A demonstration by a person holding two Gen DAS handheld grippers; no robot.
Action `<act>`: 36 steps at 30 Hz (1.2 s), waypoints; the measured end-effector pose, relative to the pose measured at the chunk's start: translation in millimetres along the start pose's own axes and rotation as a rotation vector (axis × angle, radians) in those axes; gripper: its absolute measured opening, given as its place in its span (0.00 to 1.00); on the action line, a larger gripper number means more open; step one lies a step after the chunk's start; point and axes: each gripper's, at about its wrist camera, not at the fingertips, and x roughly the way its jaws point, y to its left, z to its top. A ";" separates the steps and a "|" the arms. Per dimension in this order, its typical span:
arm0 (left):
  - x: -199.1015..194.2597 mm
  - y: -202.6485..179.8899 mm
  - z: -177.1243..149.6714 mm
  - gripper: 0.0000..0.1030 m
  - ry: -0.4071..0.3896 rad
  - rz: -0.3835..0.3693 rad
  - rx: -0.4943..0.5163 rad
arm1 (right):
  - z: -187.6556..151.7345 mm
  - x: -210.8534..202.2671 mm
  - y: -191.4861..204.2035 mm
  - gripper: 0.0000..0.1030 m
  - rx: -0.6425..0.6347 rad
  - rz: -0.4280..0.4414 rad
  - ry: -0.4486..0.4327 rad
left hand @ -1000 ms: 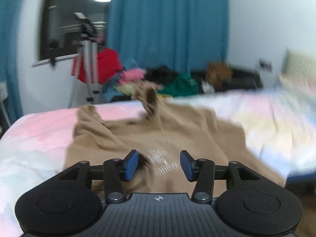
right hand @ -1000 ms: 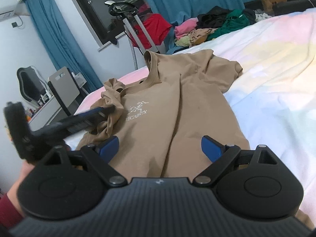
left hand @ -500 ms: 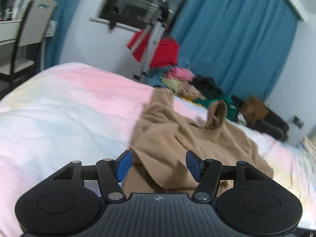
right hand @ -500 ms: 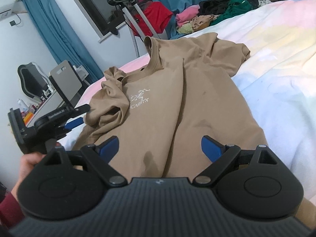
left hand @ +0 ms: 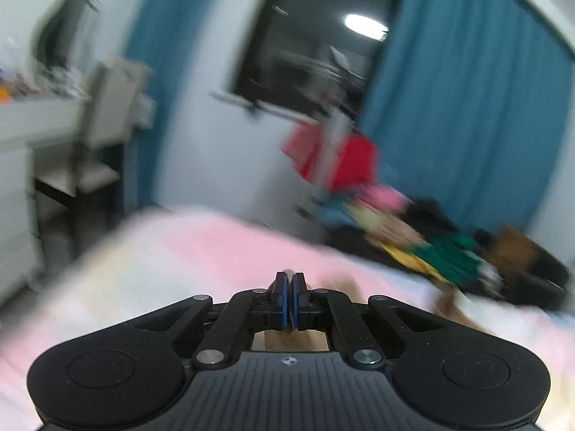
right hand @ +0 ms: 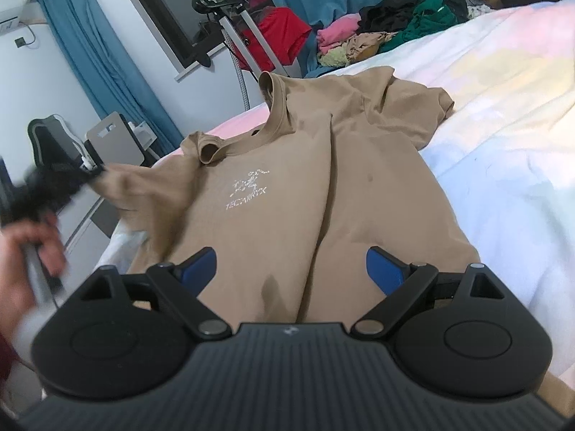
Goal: Fold clothes
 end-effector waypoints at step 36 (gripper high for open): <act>-21.8 126.5 -73.7 0.04 0.133 0.195 -0.398 | 1.1 -0.3 -9.0 0.89 0.039 0.022 0.018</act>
